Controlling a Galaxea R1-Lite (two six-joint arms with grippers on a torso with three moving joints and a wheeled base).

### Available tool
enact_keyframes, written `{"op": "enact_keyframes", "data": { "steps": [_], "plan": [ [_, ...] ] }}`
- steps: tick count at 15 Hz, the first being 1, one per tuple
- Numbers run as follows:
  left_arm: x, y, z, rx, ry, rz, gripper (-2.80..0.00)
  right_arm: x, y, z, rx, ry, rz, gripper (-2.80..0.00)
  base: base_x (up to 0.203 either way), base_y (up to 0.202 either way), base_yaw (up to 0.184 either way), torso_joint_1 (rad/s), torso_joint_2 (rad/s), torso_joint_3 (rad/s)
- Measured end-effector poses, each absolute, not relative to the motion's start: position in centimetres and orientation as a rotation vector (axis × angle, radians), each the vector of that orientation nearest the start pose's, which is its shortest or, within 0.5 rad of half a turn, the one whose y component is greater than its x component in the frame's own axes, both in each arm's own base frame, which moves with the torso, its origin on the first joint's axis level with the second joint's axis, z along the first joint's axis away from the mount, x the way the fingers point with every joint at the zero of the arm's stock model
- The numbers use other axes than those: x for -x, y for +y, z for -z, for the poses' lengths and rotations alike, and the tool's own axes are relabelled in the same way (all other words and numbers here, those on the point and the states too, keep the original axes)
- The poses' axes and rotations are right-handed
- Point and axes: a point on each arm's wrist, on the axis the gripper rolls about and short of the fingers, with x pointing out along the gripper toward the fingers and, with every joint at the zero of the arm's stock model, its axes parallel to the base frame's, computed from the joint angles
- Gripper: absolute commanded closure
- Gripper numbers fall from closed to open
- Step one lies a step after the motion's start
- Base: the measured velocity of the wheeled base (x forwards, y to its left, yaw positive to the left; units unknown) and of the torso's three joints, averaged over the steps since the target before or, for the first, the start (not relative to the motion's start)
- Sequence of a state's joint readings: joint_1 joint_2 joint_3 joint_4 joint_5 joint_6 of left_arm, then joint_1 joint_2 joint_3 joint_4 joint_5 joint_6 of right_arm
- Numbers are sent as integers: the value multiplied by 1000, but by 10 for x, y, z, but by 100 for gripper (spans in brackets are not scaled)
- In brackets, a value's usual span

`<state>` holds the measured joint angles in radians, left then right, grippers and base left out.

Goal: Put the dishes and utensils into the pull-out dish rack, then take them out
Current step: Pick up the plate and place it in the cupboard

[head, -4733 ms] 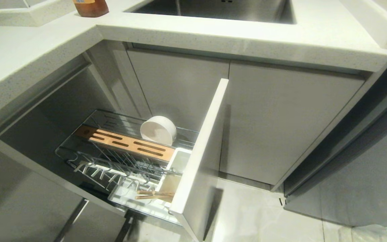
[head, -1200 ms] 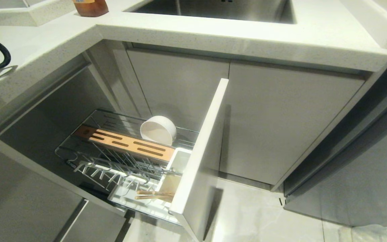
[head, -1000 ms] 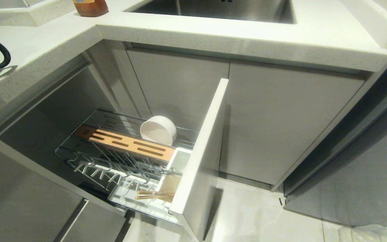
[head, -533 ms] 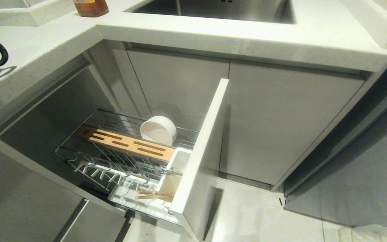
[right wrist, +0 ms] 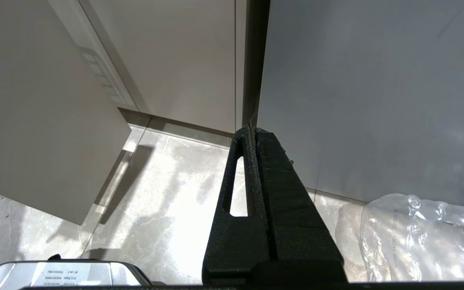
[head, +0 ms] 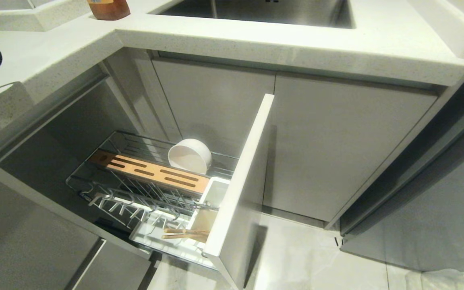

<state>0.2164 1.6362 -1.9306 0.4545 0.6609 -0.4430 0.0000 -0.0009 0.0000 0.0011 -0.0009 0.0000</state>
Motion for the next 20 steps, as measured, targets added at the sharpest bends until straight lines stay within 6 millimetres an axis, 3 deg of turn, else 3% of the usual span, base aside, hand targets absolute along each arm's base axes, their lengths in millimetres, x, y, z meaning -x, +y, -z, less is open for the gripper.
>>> {"op": "enact_keyframes", "data": {
  "steps": [4,12,20],
  "plan": [
    [-229,64,-419,400,-79,-844,0,23,0,-75,0,0,1,0,0,0,0,0,0,0],
    [-205,44,-440,415,-165,-757,0,23,0,-75,0,0,1,0,0,0,0,0,0,0],
    [-186,29,-463,503,-417,-786,0,23,0,-75,0,0,1,0,0,0,0,0,0,0]
  ]
}}
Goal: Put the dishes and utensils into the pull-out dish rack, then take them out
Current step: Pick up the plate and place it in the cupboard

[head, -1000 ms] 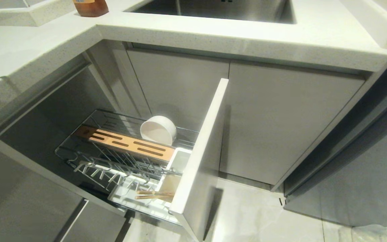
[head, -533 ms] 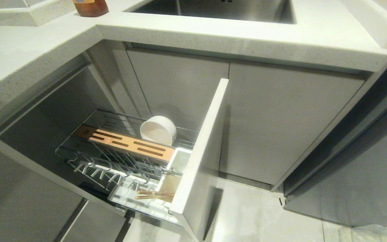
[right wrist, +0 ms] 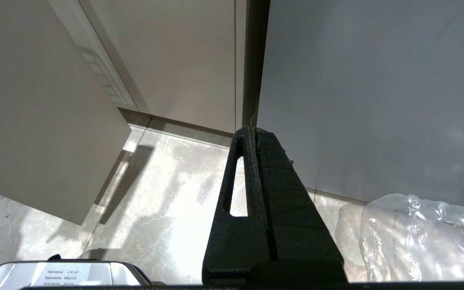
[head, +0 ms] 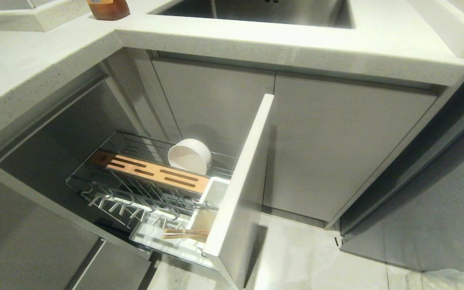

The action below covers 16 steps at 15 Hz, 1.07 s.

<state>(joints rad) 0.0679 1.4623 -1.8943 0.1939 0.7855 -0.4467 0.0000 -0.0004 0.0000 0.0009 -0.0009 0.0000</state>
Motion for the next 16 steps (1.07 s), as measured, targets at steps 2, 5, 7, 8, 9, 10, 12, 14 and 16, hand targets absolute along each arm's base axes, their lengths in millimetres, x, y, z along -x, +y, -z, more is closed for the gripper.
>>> {"op": "enact_keyframes", "data": {
  "steps": [2,5,7,8,9,10,12,14,16],
  "plan": [
    [-183,23,-464,515,-427,-755,0,23,0,-75,0,0,1,0,0,0,0,0,0,0],
    [-174,12,-465,532,-424,-696,0,23,0,-75,0,0,1,0,0,0,0,0,0,0],
    [-166,4,-465,542,-413,-644,0,23,0,-75,0,0,1,0,0,0,0,0,0,0],
    [-161,-2,-466,554,-410,-603,0,23,0,-75,0,0,1,0,0,0,0,0,0,0],
    [-155,-9,-468,571,-410,-553,0,23,0,-75,0,0,1,0,0,0,0,0,0,0],
    [-149,-16,-470,591,-413,-499,0,23,0,-75,0,0,1,0,0,0,0,0,0,0],
    [-134,-29,-475,645,-427,-372,0,23,0,-75,0,0,1,0,0,0,0,0,0,0],
    [-119,-39,-479,701,-440,-253,0,23,0,-75,0,0,1,0,0,0,0,0,0,0],
    [-106,-47,-482,752,-439,-138,0,23,0,-75,0,0,1,0,0,0,0,0,0,0]
  ]
}}
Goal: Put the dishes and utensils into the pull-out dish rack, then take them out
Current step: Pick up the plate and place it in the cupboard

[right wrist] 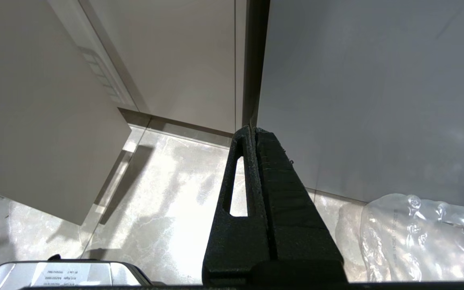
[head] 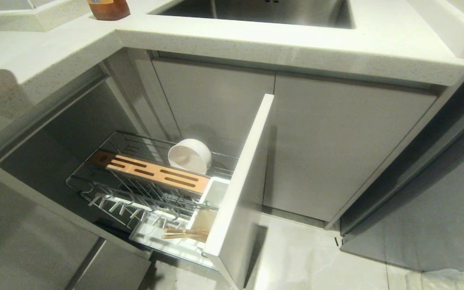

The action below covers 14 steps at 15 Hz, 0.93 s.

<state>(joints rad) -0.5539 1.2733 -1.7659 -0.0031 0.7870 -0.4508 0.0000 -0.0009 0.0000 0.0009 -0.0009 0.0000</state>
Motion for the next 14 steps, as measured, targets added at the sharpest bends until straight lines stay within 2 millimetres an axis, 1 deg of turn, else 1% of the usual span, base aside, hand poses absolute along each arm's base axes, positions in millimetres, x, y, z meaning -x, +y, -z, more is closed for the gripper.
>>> {"op": "enact_keyframes", "data": {
  "steps": [2,4,9,11,14],
  "plan": [
    [-95,-55,-481,790,-418,-28,0,23,0,-75,0,0,1,0,0,0,0,0,0,0],
    [-88,-65,-475,808,-364,81,0,23,0,-75,0,1,1,0,0,0,0,0,0,0],
    [-69,-96,-455,825,-213,350,0,23,0,-75,0,0,1,0,0,0,0,0,0,0],
    [-67,-108,-443,818,-163,408,0,23,0,-75,0,0,1,0,0,0,0,0,0,0],
    [-73,-131,-428,852,-104,421,0,23,0,-75,0,0,1,0,0,0,0,0,0,0]
  ]
}}
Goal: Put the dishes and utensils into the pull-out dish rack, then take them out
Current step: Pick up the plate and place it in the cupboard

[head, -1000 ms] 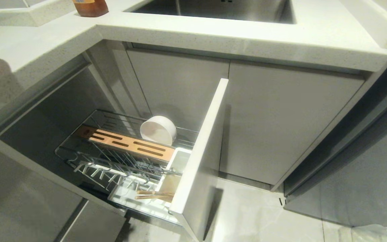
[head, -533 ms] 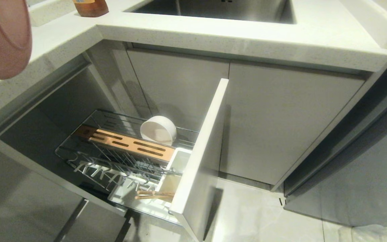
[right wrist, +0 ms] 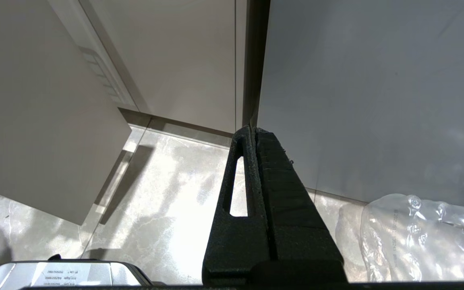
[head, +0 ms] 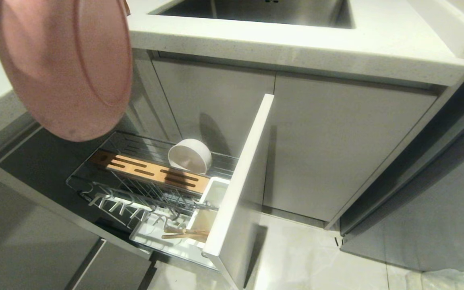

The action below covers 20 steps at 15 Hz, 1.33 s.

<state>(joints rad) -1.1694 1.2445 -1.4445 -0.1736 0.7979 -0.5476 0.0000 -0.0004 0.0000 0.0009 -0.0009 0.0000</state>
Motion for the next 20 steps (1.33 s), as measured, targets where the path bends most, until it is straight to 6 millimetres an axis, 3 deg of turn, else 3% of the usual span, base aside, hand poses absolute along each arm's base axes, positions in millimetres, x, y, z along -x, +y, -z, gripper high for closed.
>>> {"op": "enact_keyframes", "data": {
  "steps": [4,11,20],
  "plan": [
    [-98,-161,-396,881,-26,307,0,23,0,-75,0,0,1,0,0,0,0,0,0,0],
    [-152,-167,-357,894,-48,-10,0,23,0,-75,0,0,1,0,0,0,0,0,0,0],
    [-189,-186,-307,970,-103,-251,0,23,0,-75,0,0,1,0,0,0,0,0,0,0]
  ]
}}
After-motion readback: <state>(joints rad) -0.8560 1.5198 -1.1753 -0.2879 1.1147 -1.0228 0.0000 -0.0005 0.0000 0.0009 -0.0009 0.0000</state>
